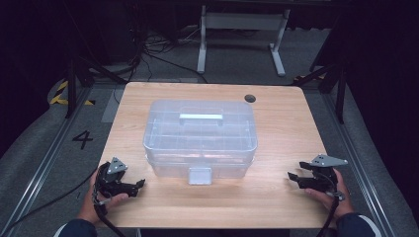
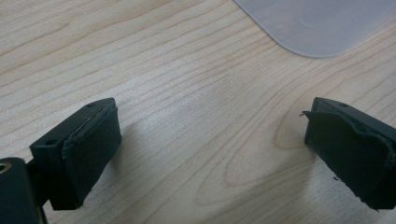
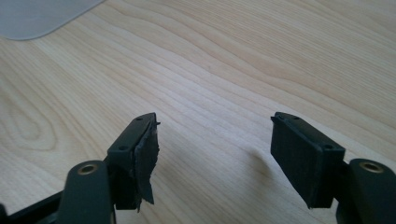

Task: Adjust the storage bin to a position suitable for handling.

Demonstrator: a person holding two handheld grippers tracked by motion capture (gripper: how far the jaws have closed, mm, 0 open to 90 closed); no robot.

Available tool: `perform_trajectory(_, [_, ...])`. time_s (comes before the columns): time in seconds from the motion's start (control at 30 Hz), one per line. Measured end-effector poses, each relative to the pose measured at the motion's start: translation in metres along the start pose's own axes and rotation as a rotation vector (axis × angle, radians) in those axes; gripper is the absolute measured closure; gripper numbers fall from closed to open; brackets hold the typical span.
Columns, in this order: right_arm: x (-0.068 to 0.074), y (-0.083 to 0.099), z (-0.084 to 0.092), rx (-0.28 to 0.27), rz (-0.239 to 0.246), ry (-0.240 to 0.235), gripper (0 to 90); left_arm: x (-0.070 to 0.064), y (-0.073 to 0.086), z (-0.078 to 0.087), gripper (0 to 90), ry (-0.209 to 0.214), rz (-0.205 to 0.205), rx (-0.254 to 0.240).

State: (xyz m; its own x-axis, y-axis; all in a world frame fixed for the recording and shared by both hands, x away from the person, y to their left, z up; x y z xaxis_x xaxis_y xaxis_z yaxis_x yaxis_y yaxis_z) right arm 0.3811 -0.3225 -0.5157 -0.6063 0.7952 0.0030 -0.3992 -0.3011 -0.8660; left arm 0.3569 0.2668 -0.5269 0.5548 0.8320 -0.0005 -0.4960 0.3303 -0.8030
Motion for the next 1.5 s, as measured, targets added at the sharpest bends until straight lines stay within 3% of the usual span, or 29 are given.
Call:
perform_trajectory(0.07, [0.002, -0.002, 0.001, 0.002, 0.019, -0.002, 34.2, 0.000, 0.000, 0.000, 4.2, 0.000, -0.003, -0.002])
perform_trajectory(0.17, [0.005, -0.006, 0.002, -0.010, 0.009, -0.012, 34.2, 0.000, 0.000, 0.000, 4.3, 0.009, 0.001, -0.008])
perform_trajectory(0.53, [0.015, -0.036, 0.005, -0.060, 0.055, -0.012, 33.6, 0.001, 0.000, 0.000, 4.6, 0.011, -0.002, -0.005])
perform_trajectory(1.0, [0.029, -0.079, 0.005, -0.110, 0.125, -0.071, 34.2, 0.001, 0.000, 0.000, 4.6, 0.011, -0.002, -0.005])
perform_trajectory(1.5, [0.051, -0.149, 0.007, -0.211, 0.193, -0.123, 36.9, 0.001, 0.000, 0.001, 4.6, 0.010, -0.004, -0.003])
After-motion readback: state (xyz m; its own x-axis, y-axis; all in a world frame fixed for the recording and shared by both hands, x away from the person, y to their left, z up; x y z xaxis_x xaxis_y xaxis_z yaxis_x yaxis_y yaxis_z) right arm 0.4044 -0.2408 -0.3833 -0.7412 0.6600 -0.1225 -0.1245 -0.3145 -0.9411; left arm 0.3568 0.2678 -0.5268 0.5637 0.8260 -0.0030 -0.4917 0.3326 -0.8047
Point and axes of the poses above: each handheld gripper's, and its own axes: z roughly backward along the jaws, y roughly out of its underside, x roughly to its left, the point moved 6 cm from there along -z, roughly forward along the jaws, and after that the axes turned 12 degrees about -x, right-handed, at the moved point
